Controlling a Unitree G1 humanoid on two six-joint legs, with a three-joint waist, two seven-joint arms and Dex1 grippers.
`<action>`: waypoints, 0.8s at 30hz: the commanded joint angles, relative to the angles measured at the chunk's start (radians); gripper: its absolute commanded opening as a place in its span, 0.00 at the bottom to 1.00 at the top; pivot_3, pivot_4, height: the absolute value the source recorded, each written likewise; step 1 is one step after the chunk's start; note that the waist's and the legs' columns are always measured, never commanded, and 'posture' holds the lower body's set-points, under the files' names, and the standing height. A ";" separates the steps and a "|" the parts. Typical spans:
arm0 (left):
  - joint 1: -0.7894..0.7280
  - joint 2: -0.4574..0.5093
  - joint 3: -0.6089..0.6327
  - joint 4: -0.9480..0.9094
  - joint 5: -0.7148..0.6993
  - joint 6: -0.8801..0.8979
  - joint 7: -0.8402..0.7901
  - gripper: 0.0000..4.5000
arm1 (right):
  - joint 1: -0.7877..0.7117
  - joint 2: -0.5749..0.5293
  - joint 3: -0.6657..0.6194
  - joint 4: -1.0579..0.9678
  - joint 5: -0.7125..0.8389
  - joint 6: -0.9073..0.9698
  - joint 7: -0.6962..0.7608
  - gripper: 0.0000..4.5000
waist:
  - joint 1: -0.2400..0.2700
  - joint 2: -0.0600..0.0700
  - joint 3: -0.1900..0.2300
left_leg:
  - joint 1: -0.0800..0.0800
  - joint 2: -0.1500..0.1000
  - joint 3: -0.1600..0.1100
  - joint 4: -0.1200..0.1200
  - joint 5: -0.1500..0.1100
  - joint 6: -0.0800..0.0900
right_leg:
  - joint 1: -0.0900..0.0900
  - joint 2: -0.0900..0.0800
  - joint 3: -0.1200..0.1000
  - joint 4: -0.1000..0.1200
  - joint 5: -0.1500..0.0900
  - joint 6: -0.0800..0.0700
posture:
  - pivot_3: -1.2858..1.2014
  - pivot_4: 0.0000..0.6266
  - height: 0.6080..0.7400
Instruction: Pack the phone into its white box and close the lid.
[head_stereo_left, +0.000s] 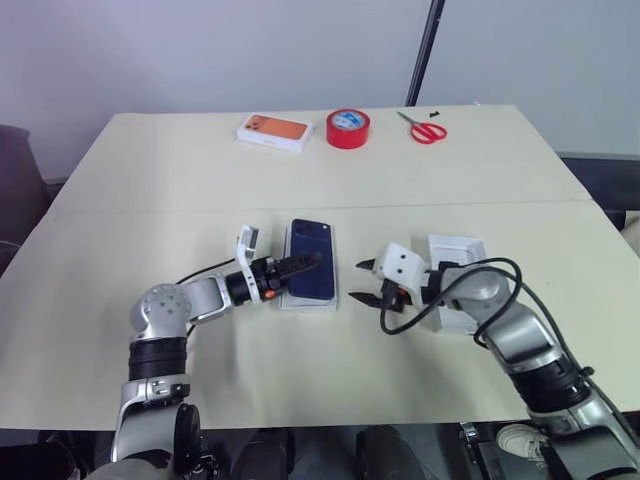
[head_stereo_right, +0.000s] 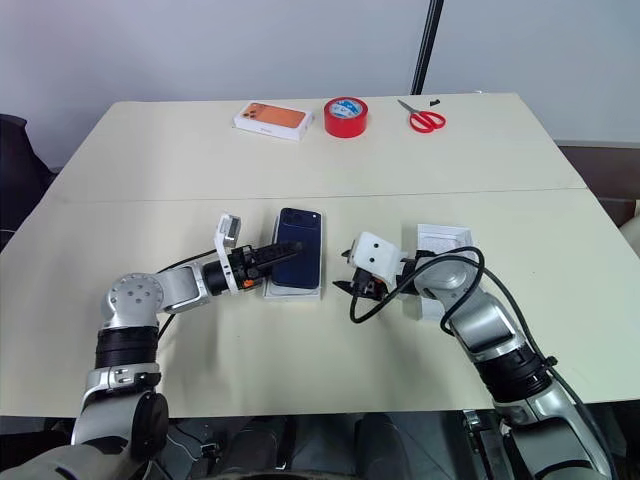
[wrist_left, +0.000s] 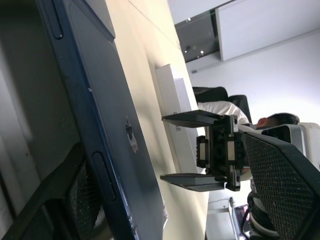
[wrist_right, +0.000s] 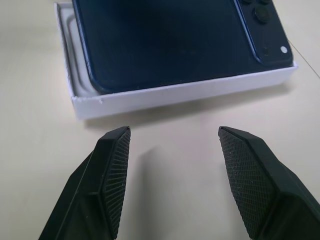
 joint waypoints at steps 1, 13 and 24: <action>0.011 0.024 0.011 -0.077 -0.027 0.029 0.011 0.95 | -0.029 0.011 -0.006 0.006 -0.005 -0.031 -0.008 0.66 | 0.001 0.000 0.000 | 0.000 0.000 0.000 0.000 0.000 0.000 | 0.000 0.000 0.000 0.000 0.000 0.000 | 0.52 0.24 1.00; 0.054 0.054 0.013 -0.202 -0.054 0.072 0.040 0.95 | -0.028 0.029 -0.002 0.030 -0.016 -0.057 -0.017 0.66 | 0.002 0.000 0.000 | 0.000 0.000 0.000 0.000 0.000 0.000 | 0.000 0.000 0.000 0.000 0.000 0.000 | 0.52 0.24 1.00; 0.043 0.119 0.041 -0.195 -0.065 0.085 0.033 0.95 | -0.021 0.039 0.006 0.029 -0.025 -0.063 -0.027 0.66 | 0.002 0.000 0.000 | 0.000 0.000 0.000 0.000 0.000 0.000 | 0.000 0.000 0.000 0.000 0.000 0.000 | 0.52 0.24 1.00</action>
